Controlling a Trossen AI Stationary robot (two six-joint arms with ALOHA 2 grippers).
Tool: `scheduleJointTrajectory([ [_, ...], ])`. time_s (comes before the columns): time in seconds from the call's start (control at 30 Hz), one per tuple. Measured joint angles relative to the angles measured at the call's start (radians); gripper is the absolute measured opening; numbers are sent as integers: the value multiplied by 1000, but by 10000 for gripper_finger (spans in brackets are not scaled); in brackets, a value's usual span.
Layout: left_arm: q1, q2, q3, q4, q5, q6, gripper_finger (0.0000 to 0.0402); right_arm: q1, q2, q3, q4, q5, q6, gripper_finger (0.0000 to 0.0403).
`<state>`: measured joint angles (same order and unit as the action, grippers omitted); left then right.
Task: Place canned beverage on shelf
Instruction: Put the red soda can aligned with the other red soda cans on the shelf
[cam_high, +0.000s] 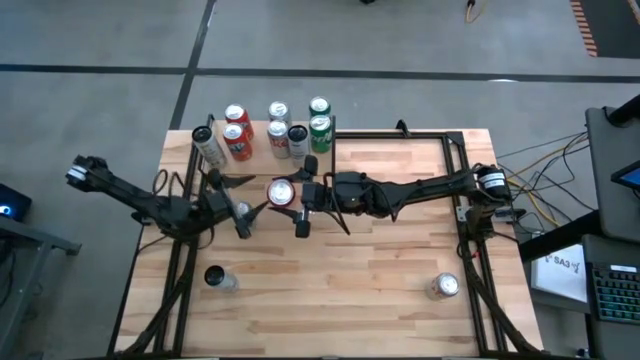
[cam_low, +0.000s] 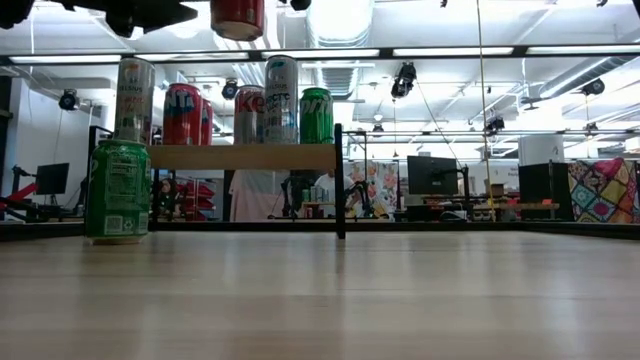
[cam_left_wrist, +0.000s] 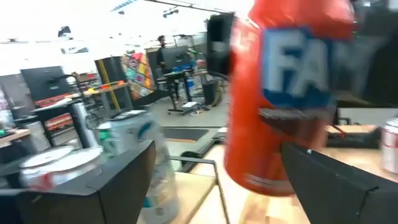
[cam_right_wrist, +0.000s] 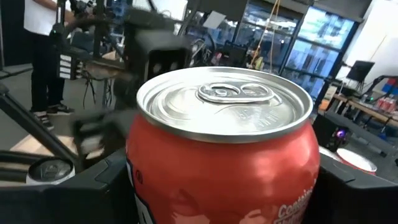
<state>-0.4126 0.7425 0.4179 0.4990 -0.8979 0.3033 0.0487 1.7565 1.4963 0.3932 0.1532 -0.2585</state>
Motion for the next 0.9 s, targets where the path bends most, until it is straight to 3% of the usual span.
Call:
scheduleJointTrajectory([
  [0.33, -1, -148, 0, -54, -7, 65, 244, -17, 5, 7, -21, 0, 28, 284],
  [0.7, -1, -285, 2, -51, -131, 239, 19, -44, 80, 48, 18, -5, 72, 284],
  [0.9, -1, -426, -18, -57, -133, 246, 16, -64, 141, 110, 15, -5, 75, 284],
])
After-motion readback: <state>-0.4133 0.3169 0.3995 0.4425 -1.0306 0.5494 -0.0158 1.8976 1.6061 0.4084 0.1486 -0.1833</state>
